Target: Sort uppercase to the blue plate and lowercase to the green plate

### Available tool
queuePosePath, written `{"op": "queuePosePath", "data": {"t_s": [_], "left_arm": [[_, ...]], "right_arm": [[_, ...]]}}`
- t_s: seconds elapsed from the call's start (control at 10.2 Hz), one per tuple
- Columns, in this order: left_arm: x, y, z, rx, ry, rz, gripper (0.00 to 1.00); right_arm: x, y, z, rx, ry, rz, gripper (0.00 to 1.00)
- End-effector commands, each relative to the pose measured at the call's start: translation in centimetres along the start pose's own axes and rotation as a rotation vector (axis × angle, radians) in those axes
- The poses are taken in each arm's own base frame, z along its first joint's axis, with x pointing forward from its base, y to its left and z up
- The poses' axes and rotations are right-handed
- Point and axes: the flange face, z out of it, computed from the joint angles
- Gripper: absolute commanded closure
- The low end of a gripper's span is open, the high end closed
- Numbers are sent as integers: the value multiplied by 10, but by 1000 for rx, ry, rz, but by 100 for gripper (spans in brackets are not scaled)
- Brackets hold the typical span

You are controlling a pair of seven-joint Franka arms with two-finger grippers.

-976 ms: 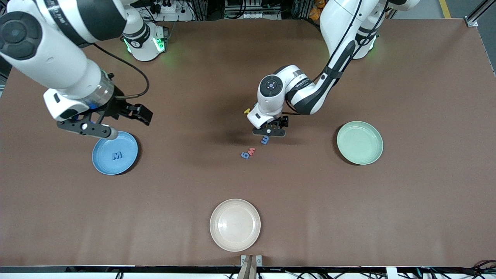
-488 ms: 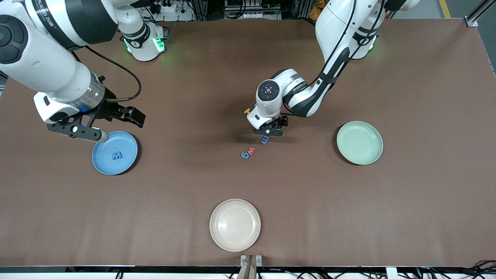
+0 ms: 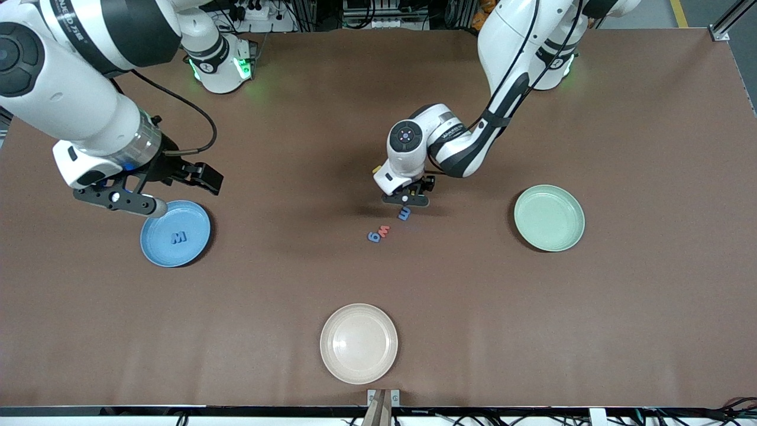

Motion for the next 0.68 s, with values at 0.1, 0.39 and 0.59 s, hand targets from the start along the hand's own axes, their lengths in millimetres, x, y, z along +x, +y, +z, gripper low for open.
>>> {"op": "queuePosePath", "data": {"t_s": [0.1,0.39,0.59], "left_arm": [[-1,0,2,16,12,-12,100],[6,-1,-5,7,23,-22,100],[19,-8,-22,-10,47,-48,100]], "right_arm": [[-4,-2,-1,8,1,-15,0],[-6,-6,0,7,-1,-21,0],[-11,-18,2,7,5,-37,0]]}}
